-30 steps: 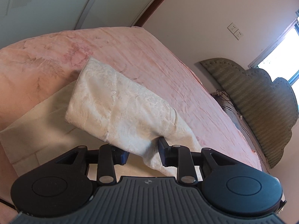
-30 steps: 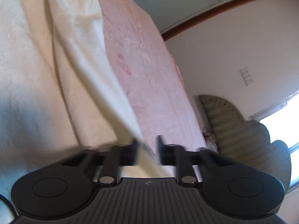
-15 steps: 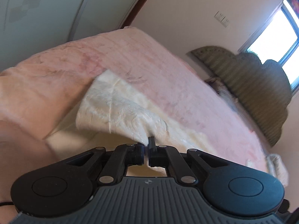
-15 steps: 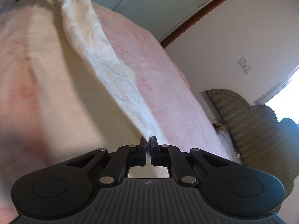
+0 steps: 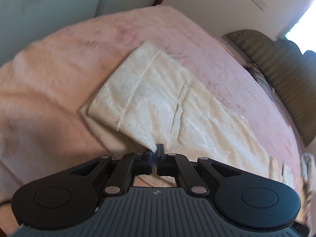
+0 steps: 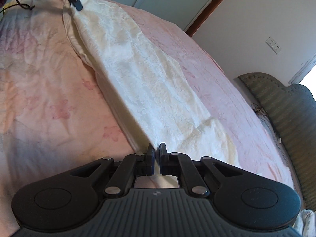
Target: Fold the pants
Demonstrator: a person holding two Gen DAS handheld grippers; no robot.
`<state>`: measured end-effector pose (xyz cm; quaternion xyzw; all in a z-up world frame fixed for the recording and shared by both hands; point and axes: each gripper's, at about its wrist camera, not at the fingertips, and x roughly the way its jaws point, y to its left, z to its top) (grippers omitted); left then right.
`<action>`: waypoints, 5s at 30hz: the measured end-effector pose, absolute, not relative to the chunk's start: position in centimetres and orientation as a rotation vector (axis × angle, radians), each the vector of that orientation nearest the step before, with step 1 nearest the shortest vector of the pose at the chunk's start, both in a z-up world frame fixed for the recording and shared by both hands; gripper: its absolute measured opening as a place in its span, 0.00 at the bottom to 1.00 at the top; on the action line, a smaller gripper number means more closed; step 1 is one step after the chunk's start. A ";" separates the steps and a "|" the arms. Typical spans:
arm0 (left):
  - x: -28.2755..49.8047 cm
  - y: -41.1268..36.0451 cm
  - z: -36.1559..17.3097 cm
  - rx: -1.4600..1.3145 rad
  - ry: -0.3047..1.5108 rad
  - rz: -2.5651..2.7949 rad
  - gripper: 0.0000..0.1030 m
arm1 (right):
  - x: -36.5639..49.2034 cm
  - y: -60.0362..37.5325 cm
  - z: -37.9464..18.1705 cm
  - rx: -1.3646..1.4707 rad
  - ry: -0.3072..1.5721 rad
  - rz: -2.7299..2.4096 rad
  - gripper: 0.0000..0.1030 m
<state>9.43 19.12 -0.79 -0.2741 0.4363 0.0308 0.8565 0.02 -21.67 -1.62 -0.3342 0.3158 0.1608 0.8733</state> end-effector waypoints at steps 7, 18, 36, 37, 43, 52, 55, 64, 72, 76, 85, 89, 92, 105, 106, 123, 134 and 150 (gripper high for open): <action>10.3 18.3 -1.2 -0.472 0.897 0.098 0.03 | 0.0 -21.2 -2.8 -0.640 0.642 0.308 0.04; 7.6 22.4 1.2 -0.532 0.873 0.239 0.28 | -1.9 -24.7 1.0 -0.392 0.634 0.452 0.29; 12.1 14.6 0.4 -0.340 0.940 0.115 0.44 | 1.9 -26.5 -1.9 -0.119 0.733 0.288 0.50; 12.1 14.4 0.4 -0.342 0.933 0.111 0.44 | 1.5 -27.0 -1.4 -0.113 0.718 0.298 0.50; 12.8 7.9 3.2 -0.214 0.828 -0.072 0.48 | 0.4 -35.4 1.3 0.021 0.596 -0.008 0.51; 13.4 -8.2 1.0 -0.038 0.940 -0.515 0.49 | 1.7 -53.3 -2.6 0.361 0.700 -0.317 0.51; 13.1 -12.2 -0.2 -0.022 0.975 -0.619 0.49 | 2.9 -56.5 -3.8 0.393 0.717 -0.355 0.50; 11.8 -19.4 -3.1 -0.032 1.014 -0.826 0.53 | 8.8 -48.2 0.6 0.140 0.686 -0.268 0.60; 11.2 -21.5 -4.5 0.063 0.945 -0.824 0.53 | 20.0 -47.0 -3.2 0.162 0.877 -0.311 0.61; 11.1 -21.9 -4.7 0.085 0.917 -0.838 0.43 | 20.1 -46.8 -3.4 0.071 0.826 -0.378 0.21; 10.2 -22.1 -4.6 0.132 0.871 -0.871 0.11 | 7.6 -53.5 -0.8 0.485 0.582 -0.465 0.09; 9.4 -23.4 -5.1 0.200 0.830 -0.856 0.11 | 1.2 -55.8 -1.4 0.615 0.544 -0.510 0.09; 9.4 -24.0 -5.3 0.220 0.812 -0.834 0.11 | -0.5 -57.2 -3.5 0.733 0.570 -0.484 0.09; 9.0 -25.1 -4.8 0.210 0.790 -0.798 0.11 | -0.7 -61.7 -8.4 1.184 0.337 -0.394 0.16; 9.0 -25.0 -4.6 0.199 0.784 -0.781 0.10 | -0.3 -61.9 -8.0 1.171 0.346 -0.381 0.09; 5.0 -25.2 -4.5 0.340 0.676 -0.826 0.05 | -9.0 -61.1 -6.5 1.010 0.404 -0.496 0.09; 4.5 -24.9 -4.7 0.426 0.695 -0.873 0.20 | -10.0 -60.0 -6.6 0.934 0.419 -0.524 0.09; 11.7 -10.1 -0.6 0.110 0.818 -0.542 0.64 | 3.5 -46.7 -4.4 0.069 0.796 -0.342 0.69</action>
